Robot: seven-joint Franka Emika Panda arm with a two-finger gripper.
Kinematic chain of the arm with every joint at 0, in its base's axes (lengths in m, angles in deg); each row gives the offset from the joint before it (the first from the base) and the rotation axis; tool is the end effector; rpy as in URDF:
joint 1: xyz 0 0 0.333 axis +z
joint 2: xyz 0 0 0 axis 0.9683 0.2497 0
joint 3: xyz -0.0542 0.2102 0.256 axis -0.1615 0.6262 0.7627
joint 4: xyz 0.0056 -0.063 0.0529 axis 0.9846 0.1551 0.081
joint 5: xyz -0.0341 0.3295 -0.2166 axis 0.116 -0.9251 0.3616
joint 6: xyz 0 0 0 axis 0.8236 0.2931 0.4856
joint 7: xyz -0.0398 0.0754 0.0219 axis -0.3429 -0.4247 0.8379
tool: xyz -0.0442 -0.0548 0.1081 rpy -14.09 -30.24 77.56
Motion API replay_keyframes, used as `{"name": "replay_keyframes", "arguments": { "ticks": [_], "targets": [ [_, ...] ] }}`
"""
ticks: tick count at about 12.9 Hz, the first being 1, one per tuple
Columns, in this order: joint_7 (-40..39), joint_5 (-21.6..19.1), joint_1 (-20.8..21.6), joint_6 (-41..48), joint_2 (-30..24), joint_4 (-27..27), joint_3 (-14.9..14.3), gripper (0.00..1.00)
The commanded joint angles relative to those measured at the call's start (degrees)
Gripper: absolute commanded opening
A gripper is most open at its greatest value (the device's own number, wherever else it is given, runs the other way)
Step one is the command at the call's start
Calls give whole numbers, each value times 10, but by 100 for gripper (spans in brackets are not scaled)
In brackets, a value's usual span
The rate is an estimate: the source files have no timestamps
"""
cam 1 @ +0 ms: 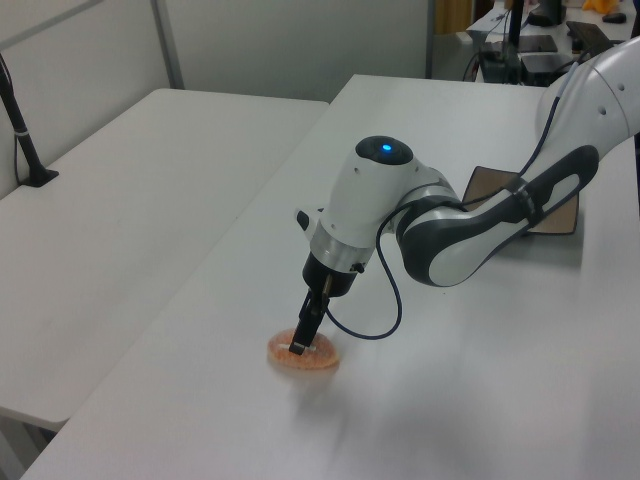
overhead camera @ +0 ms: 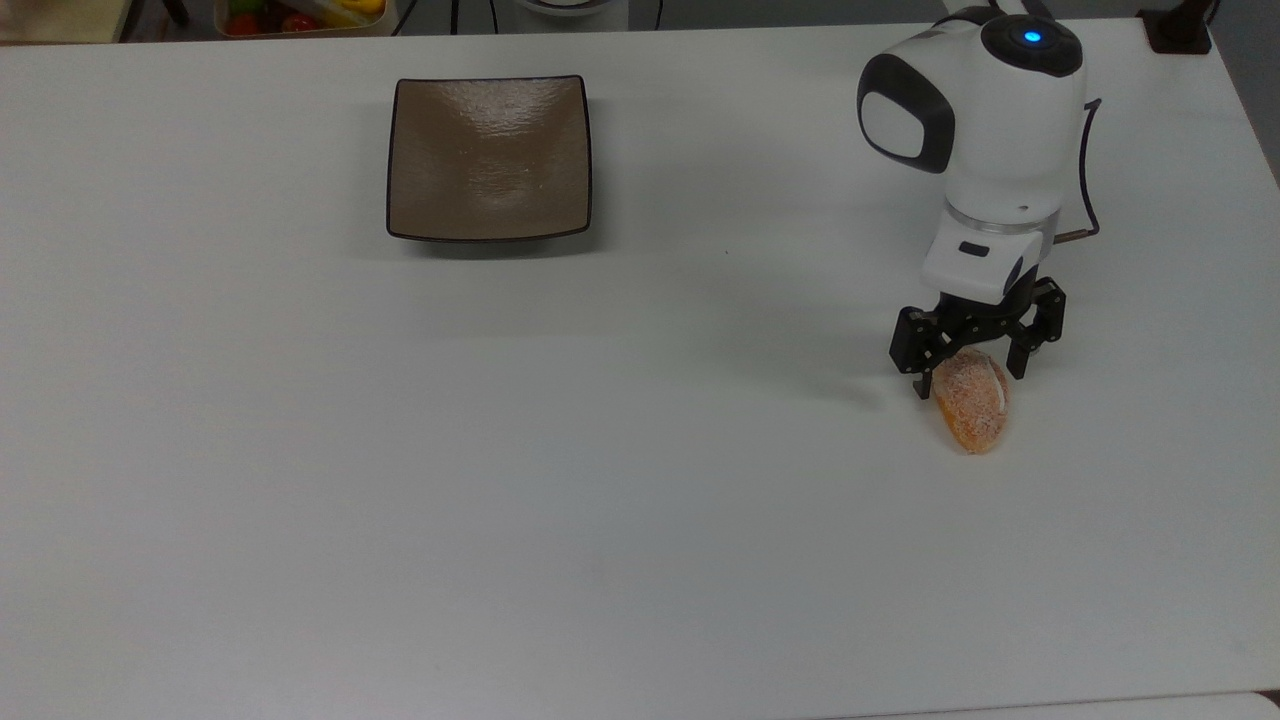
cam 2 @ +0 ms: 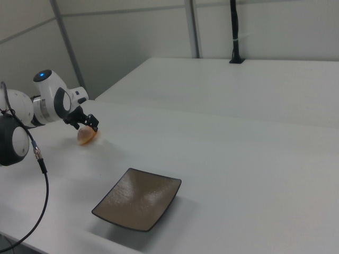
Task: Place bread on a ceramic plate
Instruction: 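Lower the gripper onto the bread roll and close on it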
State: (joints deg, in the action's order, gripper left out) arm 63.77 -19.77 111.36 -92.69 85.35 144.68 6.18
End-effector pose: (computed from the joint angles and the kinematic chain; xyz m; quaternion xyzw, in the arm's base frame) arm 0.6611 0.4628 0.3155 -0.9689 -0.1363 -0.1993 0.0541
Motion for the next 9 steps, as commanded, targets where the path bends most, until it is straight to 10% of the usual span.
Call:
{"name": "replay_keyframes", "arguments": {
  "ticks": [1,9],
  "targets": [
    [17,13,7,-16,20,-17,1,100],
    [17,37,6,-15,20,-12,14,45]
  ]
}}
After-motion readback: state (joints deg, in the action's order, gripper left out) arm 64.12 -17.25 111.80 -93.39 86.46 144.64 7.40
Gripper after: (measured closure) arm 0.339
